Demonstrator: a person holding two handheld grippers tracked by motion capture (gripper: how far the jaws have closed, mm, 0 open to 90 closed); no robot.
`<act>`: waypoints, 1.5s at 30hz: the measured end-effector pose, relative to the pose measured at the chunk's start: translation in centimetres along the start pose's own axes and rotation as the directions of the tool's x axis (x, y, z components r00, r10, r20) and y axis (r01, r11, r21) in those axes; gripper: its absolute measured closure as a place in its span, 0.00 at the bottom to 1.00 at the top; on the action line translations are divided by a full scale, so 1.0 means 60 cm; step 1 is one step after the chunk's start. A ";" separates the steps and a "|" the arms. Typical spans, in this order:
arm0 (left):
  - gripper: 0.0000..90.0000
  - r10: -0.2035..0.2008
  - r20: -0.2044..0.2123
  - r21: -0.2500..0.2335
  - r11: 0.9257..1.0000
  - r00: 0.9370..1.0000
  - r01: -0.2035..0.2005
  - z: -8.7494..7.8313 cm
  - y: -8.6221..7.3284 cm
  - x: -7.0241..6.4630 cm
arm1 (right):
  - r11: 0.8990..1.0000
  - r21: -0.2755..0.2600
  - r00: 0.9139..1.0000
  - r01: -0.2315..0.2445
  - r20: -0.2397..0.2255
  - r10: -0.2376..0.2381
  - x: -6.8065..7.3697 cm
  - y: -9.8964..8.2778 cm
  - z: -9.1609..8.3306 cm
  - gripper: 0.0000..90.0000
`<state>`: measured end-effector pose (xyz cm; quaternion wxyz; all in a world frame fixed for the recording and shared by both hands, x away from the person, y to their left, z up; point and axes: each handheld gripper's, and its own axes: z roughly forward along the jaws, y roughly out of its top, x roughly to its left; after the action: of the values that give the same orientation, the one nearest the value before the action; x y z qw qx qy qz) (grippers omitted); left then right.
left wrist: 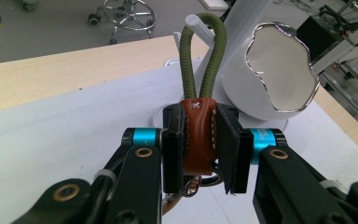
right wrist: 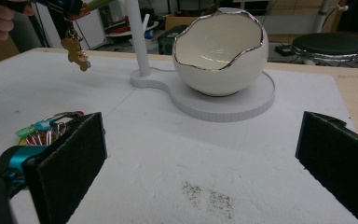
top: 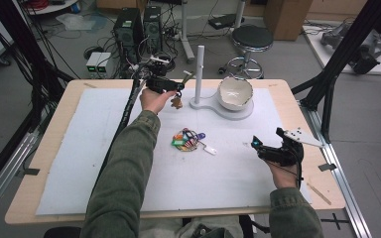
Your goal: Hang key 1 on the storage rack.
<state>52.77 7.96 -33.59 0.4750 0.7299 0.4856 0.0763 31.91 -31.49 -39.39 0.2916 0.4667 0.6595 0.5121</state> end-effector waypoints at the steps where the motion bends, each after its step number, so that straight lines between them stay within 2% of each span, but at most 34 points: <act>1: 0.81 -0.003 0.003 -0.001 1.000 1.000 0.003 0.002 -0.001 -0.001 | 1.000 0.001 1.000 0.000 -0.001 0.000 0.000 0.000 0.000 0.01; 8: 0.80 0.012 0.008 0.008 1.000 1.000 -0.012 0.011 -0.005 -0.002 | 1.000 -0.001 1.000 0.000 0.000 0.000 -0.001 0.000 0.000 0.01; 14: 0.78 0.065 -0.022 0.028 0.998 0.998 -0.064 0.008 -0.006 -0.005 | 1.000 0.001 1.000 0.001 -0.004 -0.001 0.000 0.000 0.001 0.01; 16: 0.75 0.086 -0.014 0.025 0.996 0.996 -0.086 0.004 -0.006 -0.007 | 1.000 0.003 1.000 0.002 -0.004 -0.002 0.001 0.000 0.001 0.01; 19: 0.64 0.103 0.005 0.006 0.995 0.995 -0.103 -0.005 -0.003 -0.009 | 1.000 0.004 1.000 -0.001 -0.006 0.001 0.001 0.000 0.001 0.01; 23: 0.49 0.133 -0.022 -0.002 0.991 0.991 -0.133 -0.013 -0.001 -0.015 | 1.000 0.003 1.000 0.000 -0.004 0.000 0.001 0.000 0.000 0.01; 26: 0.42 0.137 -0.022 -0.003 0.991 0.990 -0.137 -0.017 0.000 -0.019 | 1.000 0.003 1.000 0.001 -0.005 -0.001 0.000 0.000 0.000 0.01; 28: 0.35 0.149 -0.061 -0.001 0.989 0.987 -0.150 -0.018 0.000 -0.023 | 1.000 0.003 1.000 0.000 -0.005 0.000 0.001 0.000 0.000 0.01; 31: 0.21 0.171 -0.121 0.031 0.985 0.978 -0.169 -0.018 -0.002 -0.029 | 1.000 0.002 1.000 0.001 -0.006 -0.001 0.000 0.000 0.000 0.01; 33: 0.14 0.177 -0.144 0.043 0.984 0.974 -0.172 -0.019 -0.004 -0.031 | 1.000 0.003 1.000 -0.001 -0.006 0.001 0.000 0.000 0.000 0.01; 34: 0.13 0.171 -0.147 0.035 0.985 0.974 -0.168 -0.022 -0.005 -0.030 | 1.000 0.003 1.000 0.000 -0.007 0.001 0.000 0.000 0.000 0.01; 37: 0.10 0.121 -0.147 0.006 0.993 0.982 -0.121 -0.029 -0.011 -0.021 | 1.000 0.001 1.000 0.003 -0.007 -0.003 0.001 0.000 0.000 0.01; 40: 0.05 0.099 -0.179 -0.005 0.995 0.979 -0.101 -0.037 -0.017 -0.012 | 1.000 0.002 1.000 0.001 -0.006 -0.001 0.001 0.000 0.000 0.01; 45: 0.05 0.084 -0.191 -0.022 0.996 0.978 -0.089 -0.058 -0.026 0.002 | 1.000 0.001 1.000 0.000 -0.004 0.000 0.001 0.000 0.000 0.01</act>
<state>49.87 10.32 -32.95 0.4337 0.7324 0.4953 0.1735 31.89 -31.45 -39.40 0.2899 0.4656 0.6606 0.5127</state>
